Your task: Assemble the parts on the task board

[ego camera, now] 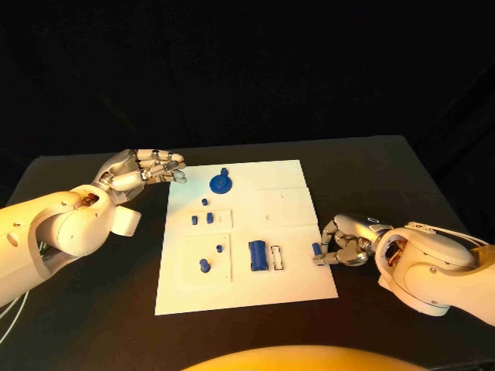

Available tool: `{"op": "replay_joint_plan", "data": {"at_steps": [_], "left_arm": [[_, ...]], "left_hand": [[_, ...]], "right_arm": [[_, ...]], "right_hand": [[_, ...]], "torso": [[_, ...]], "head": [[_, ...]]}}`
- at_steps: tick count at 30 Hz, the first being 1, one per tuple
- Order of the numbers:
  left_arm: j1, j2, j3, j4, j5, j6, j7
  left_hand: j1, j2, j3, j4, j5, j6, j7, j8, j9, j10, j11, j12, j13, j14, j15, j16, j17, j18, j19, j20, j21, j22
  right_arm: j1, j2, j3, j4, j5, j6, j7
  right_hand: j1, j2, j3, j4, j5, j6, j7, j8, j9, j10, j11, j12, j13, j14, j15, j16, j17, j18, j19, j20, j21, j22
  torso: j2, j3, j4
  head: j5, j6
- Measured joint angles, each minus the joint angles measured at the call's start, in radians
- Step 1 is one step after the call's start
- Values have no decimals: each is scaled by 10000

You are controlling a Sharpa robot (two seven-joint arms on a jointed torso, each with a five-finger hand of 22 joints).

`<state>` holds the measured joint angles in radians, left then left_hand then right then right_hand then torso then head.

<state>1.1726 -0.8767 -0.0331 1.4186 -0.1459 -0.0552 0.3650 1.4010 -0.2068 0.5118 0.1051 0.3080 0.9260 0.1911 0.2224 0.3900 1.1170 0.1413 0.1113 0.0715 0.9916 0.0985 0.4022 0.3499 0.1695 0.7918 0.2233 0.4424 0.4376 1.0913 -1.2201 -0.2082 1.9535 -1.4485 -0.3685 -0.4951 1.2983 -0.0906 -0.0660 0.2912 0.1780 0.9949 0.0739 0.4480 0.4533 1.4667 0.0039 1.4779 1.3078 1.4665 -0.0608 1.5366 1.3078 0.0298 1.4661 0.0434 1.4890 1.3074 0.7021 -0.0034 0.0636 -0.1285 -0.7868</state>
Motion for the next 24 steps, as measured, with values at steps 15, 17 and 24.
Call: {"op": "replay_joint_plan", "data": {"at_steps": [15, 17, 24], "left_arm": [[-4, -25, 0, 11, 0, 5, -4], [-5, -29, 0, 12, 0, 6, -5], [-5, -40, 0, 14, 0, 7, -6]], "left_hand": [[0, 0, 0, 0, 0, 0, 0, 0, 0, 0, 0, 0, -1, 0, 0, 1, 2, -1, 0, 0, 1, 1], [0, 0, 0, 0, 0, 0, 0, 0, 0, 0, 0, 0, -1, 0, 0, 1, 2, 0, 0, 0, 1, 0], [0, 0, 0, -1, 0, 0, 0, 0, 0, 0, 0, 0, -2, 0, 0, 1, 1, 0, 0, 0, 2, 1]], "right_arm": [[-166, 566, 99, -271, -246, -293, -69], [-165, 622, 104, -307, -326, -318, -72], [-178, 712, 105, -342, -577, -344, -141]], "right_hand": [[1719, -33, 1390, -66, 65, 123, -96, -212, 1195, -15, -128, 0, 0, -19, -96, 0, -2, -1, 1, -78, 37, -1], [1958, -188, 1583, 85, 80, 133, -107, -244, 1195, 2, -145, 0, 0, -35, -111, 0, -2, -1, 1, -78, 37, -1], [2221, -559, 2462, 960, 79, 282, -35, -341, 1199, 4, -144, 0, -1, -35, -111, 0, -3, -1, 1, -77, 37, 2]], "torso": [[-8, -1, -2], [-8, -4, 2], [-13, -13, 4]], "head": [[42, -80], [47, -85], [70, -94]]}}
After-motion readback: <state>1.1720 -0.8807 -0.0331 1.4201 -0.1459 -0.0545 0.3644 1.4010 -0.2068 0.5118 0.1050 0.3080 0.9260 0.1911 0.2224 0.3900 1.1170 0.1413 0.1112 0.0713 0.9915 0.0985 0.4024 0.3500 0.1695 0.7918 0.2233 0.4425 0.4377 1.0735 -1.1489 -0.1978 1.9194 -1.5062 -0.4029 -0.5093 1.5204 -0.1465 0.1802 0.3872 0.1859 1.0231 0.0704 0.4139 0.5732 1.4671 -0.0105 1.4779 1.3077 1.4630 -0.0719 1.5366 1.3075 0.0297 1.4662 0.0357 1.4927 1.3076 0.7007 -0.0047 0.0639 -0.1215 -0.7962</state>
